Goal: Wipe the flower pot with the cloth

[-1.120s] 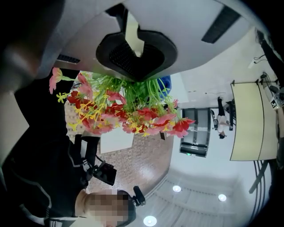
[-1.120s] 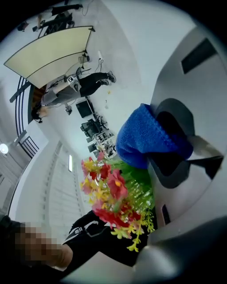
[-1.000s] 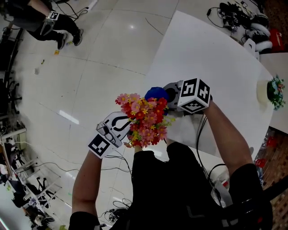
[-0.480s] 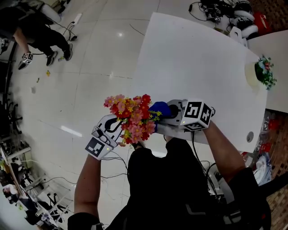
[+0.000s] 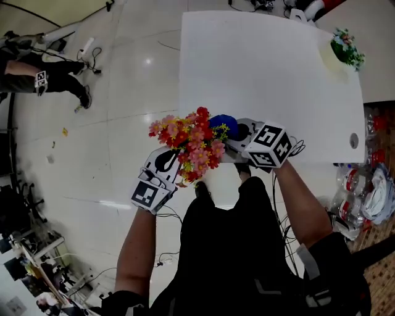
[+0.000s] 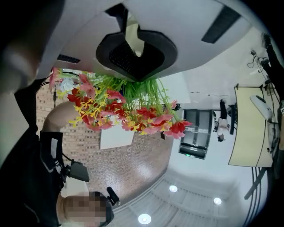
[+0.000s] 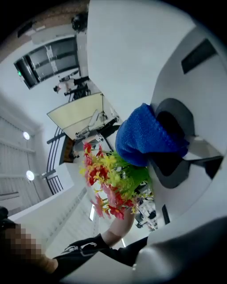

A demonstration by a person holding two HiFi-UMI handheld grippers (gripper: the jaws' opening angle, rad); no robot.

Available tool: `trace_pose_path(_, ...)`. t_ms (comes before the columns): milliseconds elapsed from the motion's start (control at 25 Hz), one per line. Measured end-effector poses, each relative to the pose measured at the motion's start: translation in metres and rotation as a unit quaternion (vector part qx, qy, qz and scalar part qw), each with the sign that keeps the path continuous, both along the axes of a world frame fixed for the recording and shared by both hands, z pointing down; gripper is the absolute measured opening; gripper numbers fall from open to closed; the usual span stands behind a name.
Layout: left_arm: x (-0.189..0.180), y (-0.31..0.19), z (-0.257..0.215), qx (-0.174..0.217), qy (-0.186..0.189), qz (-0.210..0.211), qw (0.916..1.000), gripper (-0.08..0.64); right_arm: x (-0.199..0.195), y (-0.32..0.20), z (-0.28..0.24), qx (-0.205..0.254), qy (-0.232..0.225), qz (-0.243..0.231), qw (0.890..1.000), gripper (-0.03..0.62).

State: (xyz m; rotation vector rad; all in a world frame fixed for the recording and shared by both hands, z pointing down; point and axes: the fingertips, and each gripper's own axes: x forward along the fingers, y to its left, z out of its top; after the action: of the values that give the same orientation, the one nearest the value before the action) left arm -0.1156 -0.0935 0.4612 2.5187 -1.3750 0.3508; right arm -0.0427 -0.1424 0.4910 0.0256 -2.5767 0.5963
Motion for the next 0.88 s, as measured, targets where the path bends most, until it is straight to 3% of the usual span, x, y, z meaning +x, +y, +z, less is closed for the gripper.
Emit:
trace_pose_path(160, 0.002, 0.004, 0.001, 0.002, 0.003, 0.023, 0.9997, 0.0, 0.017, 0.03, 0.0, 0.003, -0.006, 0.118, 0.993, 0.061)
trace_pose_path(360, 0.002, -0.002, 0.001, 0.024, 0.005, 0.034, 0.9991, 0.0, 0.018, 0.074, 0.004, 0.008, -0.002, 0.195, 0.981, 0.063)
trace_pose_path(600, 0.0, 0.003, 0.002, 0.003, -0.016, 0.043, 0.999, 0.0, 0.003, 0.099, 0.003, 0.004, 0.003, 0.239, 0.971, 0.063)
trace_pose_path(760, 0.003, -0.001, 0.001, -0.003, -0.025, 0.027, 0.9993, 0.0, -0.016, 0.115, 0.003, -0.01, -0.021, 0.201, 0.979, 0.063)
trace_pose_path(880, 0.002, 0.0, 0.0, -0.011, -0.034, 0.02, 0.9992, 0.0, -0.039, 0.12, 0.003, -0.027, -0.039, 0.202, 0.978, 0.063)
